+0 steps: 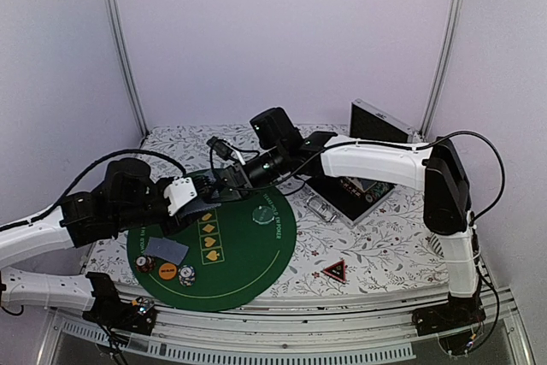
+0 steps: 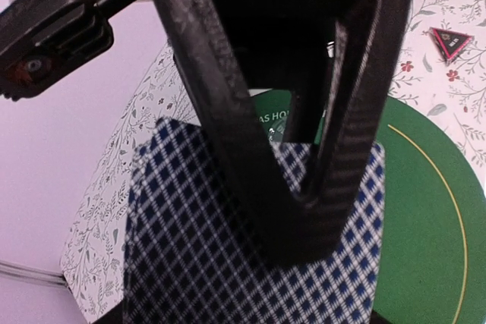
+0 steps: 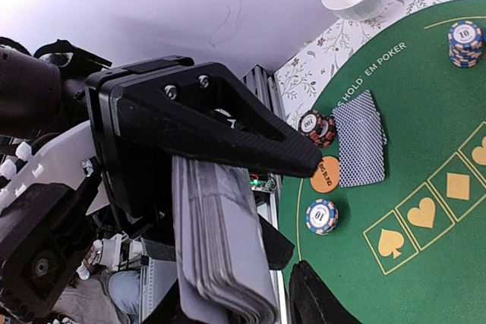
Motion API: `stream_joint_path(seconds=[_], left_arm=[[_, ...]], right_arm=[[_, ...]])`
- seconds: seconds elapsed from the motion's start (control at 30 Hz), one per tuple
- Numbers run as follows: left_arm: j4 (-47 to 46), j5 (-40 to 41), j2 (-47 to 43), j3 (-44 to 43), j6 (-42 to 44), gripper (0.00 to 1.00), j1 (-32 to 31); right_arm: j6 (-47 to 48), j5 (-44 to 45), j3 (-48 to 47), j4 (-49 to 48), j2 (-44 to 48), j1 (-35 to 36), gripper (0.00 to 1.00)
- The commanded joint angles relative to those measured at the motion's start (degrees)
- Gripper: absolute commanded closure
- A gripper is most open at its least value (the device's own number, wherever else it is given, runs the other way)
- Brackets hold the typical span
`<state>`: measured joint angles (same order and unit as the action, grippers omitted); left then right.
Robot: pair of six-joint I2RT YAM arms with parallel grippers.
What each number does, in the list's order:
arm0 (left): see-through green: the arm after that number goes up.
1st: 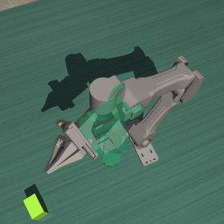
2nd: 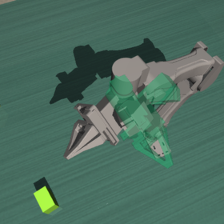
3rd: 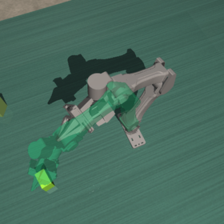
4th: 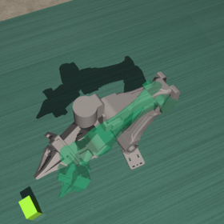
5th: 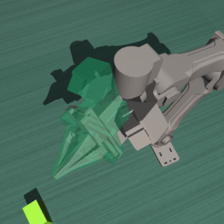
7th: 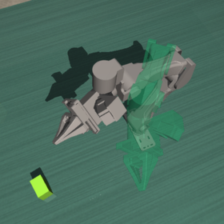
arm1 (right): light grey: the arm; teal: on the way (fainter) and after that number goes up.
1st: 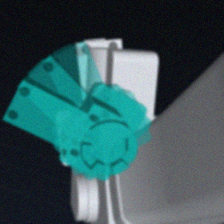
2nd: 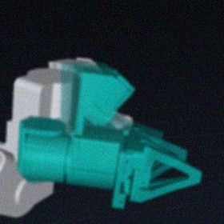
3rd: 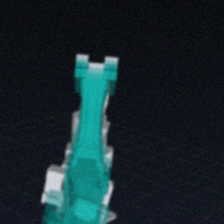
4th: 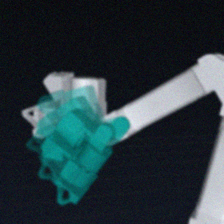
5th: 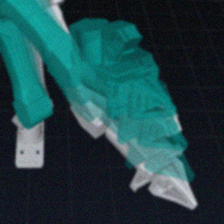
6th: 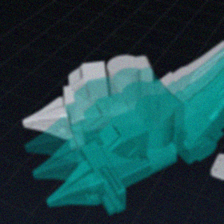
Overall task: Distribute texas hold em gaming equipment
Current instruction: Pass from the right arm to the left, then pick up the poker card from the face-down deck piles.
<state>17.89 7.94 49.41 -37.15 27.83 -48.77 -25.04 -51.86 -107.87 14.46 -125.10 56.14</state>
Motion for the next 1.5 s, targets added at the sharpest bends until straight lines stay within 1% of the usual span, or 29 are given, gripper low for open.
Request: stream_joint_path(seconds=[0.0,0.33,0.43,0.53,0.7,0.77,1.0,1.07,1.17,1.2,1.27,1.3,1.47], left_arm=[[-1.6,0.2,-1.3,-0.4,-0.2,0.44,-0.3],[-1.6,0.2,-1.0,-0.4,-0.2,0.44,-0.2],[-1.6,0.0,-0.8,-0.4,-0.2,0.44,-0.2],[-1.6,0.0,-0.5,-0.5,-0.4,0.44,-0.2],[-1.5,0.3,-0.5,-0.4,-0.4,0.44,-0.3],[-1.5,0.3,-0.5,-0.2,-0.4,0.44,-0.2],[-1.5,0.2,-0.2,-0.4,-0.4,0.43,-0.2],[-1.5,0.3,-0.3,-0.3,-0.4,0.44,-0.3],[-1.5,0.3,-0.4,-0.3,-0.5,0.43,-0.2],[-1.5,0.2,-0.4,-0.3,-0.4,0.44,-0.3],[-1.5,0.3,-0.4,-0.3,-0.4,0.43,-0.2],[-1.5,0.3,-0.4,-0.3,-0.5,0.43,-0.2],[-1.5,0.3,-0.4,-0.3,-0.5,0.44,-0.3]], right_arm=[[1.8,4.8,1.8,4.1,4.5,-1.5,0.61],[4.0,5.6,1.2,7.2,6.3,-1.6,0.61],[4.8,3.6,0.3,7.5,6.7,-1.5,0.56],[4.9,3.1,-1.4,7.4,6.4,-1.5,0.55],[4.3,4.1,-2.7,7.5,5.7,-1.2,0.61],[4.6,4.7,-2.6,7.6,6.2,-1.2,0.64],[5.1,7.4,-2.5,8.9,7.1,-1.2,0.87],[5.2,7.6,-2.5,9.2,7.1,-1.3,0.89],[5.4,7.6,-2.5,9.5,7.3,-1.3,0.90],[5.4,7.6,-2.6,9.6,7.3,-1.3,0.89],[5.3,7.6,-2.6,9.7,7.5,-1.3,0.83],[5.3,7.7,-2.6,9.7,7.6,-1.2,0.82],[5.4,8.2,-2.8,10.0,7.9,-1.2,0.82]])
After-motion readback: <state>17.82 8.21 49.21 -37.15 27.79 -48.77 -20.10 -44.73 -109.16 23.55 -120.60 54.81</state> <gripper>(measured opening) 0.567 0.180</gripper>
